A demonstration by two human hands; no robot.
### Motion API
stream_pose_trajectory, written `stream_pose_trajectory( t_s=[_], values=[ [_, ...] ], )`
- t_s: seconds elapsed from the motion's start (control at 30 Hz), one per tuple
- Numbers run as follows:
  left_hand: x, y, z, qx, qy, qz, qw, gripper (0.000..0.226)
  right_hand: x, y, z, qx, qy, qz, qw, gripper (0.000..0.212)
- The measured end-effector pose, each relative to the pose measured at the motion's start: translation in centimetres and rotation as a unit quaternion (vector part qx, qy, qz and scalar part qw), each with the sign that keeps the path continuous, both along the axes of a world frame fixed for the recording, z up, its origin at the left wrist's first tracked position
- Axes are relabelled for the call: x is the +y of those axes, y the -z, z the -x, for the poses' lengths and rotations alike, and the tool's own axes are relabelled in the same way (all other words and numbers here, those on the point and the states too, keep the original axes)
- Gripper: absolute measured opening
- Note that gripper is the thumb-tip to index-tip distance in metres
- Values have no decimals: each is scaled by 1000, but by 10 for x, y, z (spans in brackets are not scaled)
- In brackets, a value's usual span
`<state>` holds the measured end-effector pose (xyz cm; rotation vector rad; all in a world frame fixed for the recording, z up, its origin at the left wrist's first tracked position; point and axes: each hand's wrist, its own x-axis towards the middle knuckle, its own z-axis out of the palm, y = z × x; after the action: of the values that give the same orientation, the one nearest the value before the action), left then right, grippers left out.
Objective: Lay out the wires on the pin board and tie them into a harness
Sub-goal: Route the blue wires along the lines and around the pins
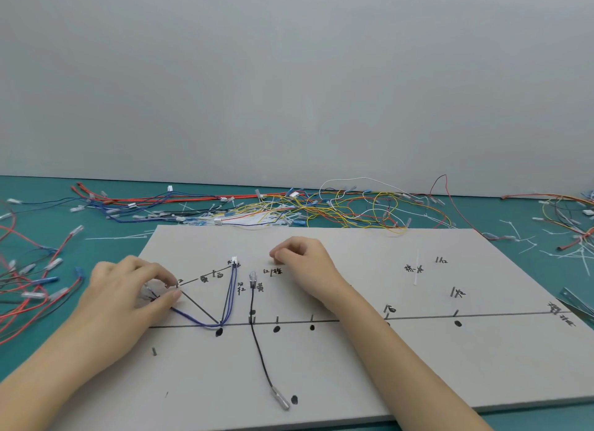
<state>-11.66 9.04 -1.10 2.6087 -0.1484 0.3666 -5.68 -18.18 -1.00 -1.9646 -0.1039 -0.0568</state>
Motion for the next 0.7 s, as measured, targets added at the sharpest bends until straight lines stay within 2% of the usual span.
stream_pose_trajectory(
  t_s=[0.17,0.27,0.4,0.57,0.7],
  values=[
    [-15,-10,2,-25,-41,2,999,7,3,6,5,-11,5,37,999,40],
    [-26,-16,1,-1,-24,-50,998,9,6,10,5,-41,15,77,996,48],
    [-38,-25,-21,89,32,-134,986,29,7,14,6,-69,18,99,992,49],
    [-44,-26,-98,110,30,-111,987,41,6,14,6,-61,25,85,994,47],
    [-35,-12,-160,143,-3,-114,983,39,5,12,7,-43,32,49,997,43]
  ],
)
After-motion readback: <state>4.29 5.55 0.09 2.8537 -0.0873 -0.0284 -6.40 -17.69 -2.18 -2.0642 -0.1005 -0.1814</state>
